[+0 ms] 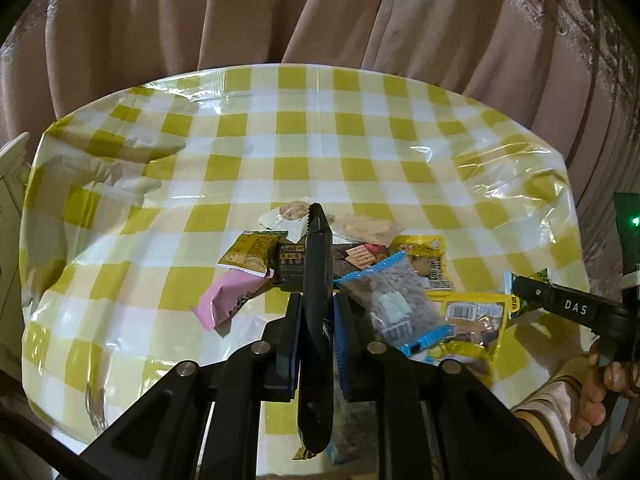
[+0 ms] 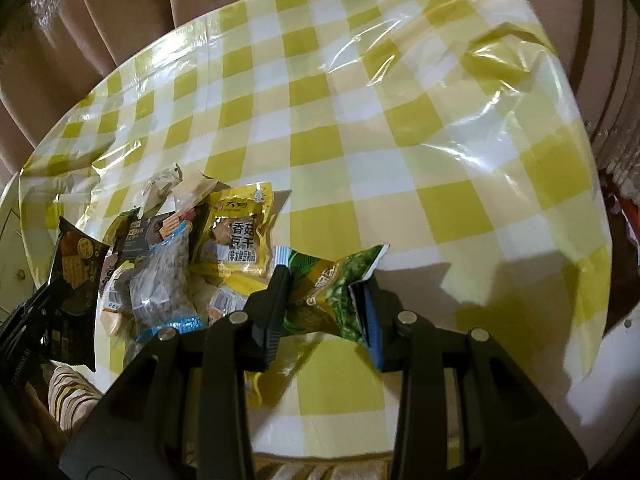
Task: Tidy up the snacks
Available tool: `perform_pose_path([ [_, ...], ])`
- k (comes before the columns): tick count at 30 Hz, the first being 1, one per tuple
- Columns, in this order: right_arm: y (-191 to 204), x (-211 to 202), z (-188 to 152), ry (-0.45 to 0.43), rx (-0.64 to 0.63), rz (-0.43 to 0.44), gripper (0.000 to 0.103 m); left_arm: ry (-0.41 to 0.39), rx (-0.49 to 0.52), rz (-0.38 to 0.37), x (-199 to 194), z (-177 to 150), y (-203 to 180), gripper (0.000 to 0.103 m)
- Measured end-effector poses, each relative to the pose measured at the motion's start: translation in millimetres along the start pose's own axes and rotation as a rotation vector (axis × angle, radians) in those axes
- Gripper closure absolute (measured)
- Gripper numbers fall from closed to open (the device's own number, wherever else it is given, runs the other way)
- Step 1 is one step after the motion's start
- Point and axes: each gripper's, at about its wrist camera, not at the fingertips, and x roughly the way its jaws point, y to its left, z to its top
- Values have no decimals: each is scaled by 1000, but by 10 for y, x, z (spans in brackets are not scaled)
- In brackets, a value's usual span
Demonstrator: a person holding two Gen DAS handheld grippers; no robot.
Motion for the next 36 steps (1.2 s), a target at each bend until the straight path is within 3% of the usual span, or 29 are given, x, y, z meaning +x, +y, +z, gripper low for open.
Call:
perform_pose_path([
  [17, -397, -531, -311, -45, 81, 11, 64, -13, 47, -107, -363, -191, -596, 88],
  [36, -1361, -1168, -759, -82, 210, -55, 64, 35, 174, -341, -581, -381, -1760, 88],
])
